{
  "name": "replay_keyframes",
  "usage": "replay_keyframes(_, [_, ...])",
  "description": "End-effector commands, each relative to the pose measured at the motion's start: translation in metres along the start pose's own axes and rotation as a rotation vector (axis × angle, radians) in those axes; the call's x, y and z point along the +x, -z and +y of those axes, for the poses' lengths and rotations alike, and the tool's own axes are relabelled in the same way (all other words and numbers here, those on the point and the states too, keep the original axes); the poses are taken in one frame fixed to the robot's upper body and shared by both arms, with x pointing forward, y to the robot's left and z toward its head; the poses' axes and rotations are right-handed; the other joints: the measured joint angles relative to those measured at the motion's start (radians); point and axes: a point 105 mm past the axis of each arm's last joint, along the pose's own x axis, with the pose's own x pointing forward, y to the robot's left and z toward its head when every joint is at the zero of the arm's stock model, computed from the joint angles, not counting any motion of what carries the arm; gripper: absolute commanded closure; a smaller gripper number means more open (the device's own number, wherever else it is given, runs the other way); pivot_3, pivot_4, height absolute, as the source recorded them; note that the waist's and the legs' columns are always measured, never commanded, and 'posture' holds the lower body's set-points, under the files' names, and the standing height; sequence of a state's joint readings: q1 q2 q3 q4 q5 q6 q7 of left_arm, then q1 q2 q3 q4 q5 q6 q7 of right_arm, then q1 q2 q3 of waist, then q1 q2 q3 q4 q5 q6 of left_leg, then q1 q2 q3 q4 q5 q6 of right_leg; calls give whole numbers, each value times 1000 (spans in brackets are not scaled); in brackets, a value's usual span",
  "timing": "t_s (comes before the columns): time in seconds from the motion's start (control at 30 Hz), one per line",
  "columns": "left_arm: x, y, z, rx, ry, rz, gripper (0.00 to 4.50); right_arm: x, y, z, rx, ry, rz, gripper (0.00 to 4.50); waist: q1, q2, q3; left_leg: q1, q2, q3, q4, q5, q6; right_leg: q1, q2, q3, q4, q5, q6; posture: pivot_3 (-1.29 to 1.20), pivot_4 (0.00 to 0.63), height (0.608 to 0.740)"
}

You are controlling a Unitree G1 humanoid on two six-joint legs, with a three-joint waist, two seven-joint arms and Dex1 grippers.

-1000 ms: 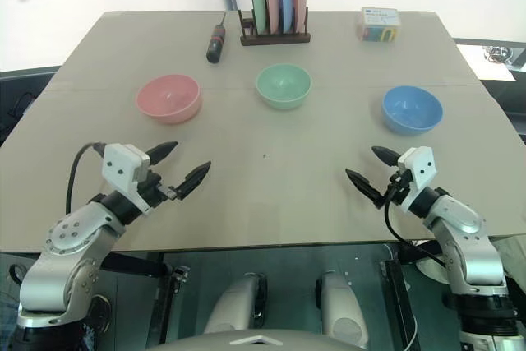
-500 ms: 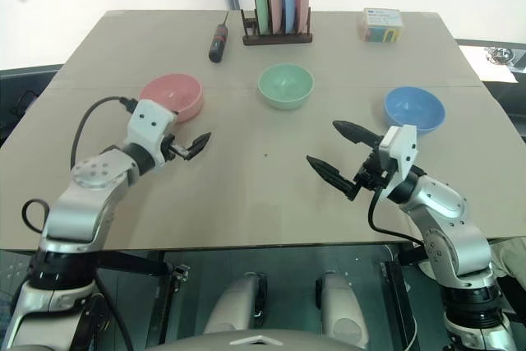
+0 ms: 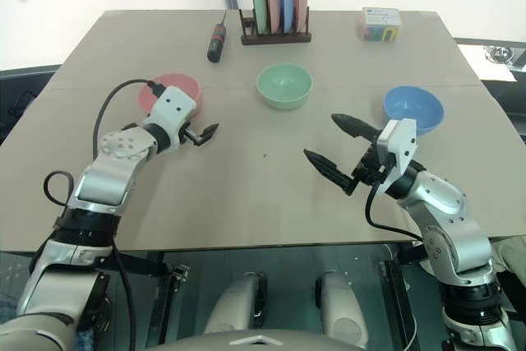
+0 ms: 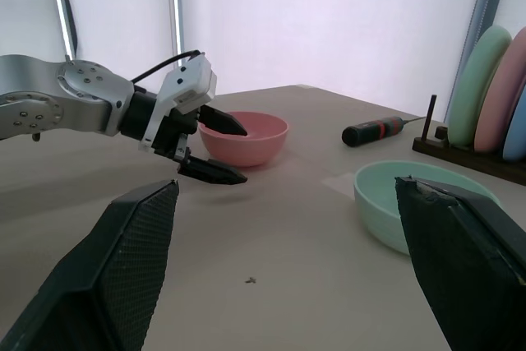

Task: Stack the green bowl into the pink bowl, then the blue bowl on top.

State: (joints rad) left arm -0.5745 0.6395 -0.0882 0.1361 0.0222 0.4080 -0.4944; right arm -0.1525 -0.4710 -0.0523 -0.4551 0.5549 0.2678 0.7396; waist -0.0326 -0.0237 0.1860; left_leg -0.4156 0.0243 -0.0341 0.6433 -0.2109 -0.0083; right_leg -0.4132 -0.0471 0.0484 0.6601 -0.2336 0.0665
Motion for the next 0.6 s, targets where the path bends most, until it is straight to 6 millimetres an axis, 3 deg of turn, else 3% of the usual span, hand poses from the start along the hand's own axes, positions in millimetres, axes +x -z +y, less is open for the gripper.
replay_keyframes(0.03, [1,-10,20,29,-67,-23,0,-2,-12,2,-52,4,-26,61,0,0,0,0,0,0,0,0,0,0,0,0,0,0,0,0,150,740])
replay_keyframes(0.3, [8,28,19,78,-21,159,0,-2,-12,-1,-65,11,-25,61,-2,0,0,0,0,0,0,0,0,0,0,0,1,0,0,0,150,740])
replay_keyframes(0.47, [15,28,22,106,-5,178,0,-1,-13,-4,-71,16,-25,61,0,0,0,0,0,0,1,0,0,1,0,0,1,0,0,0,150,740])
replay_keyframes(0.57, [19,20,22,123,2,152,714,-2,-12,-5,-76,26,-21,0,0,0,0,0,0,0,1,0,0,0,0,0,1,0,0,0,150,740])
replay_keyframes(0.6, [20,19,22,128,4,149,1247,-3,-12,-6,-78,30,-20,0,0,0,0,0,0,0,1,0,0,0,0,0,1,0,0,0,150,740])
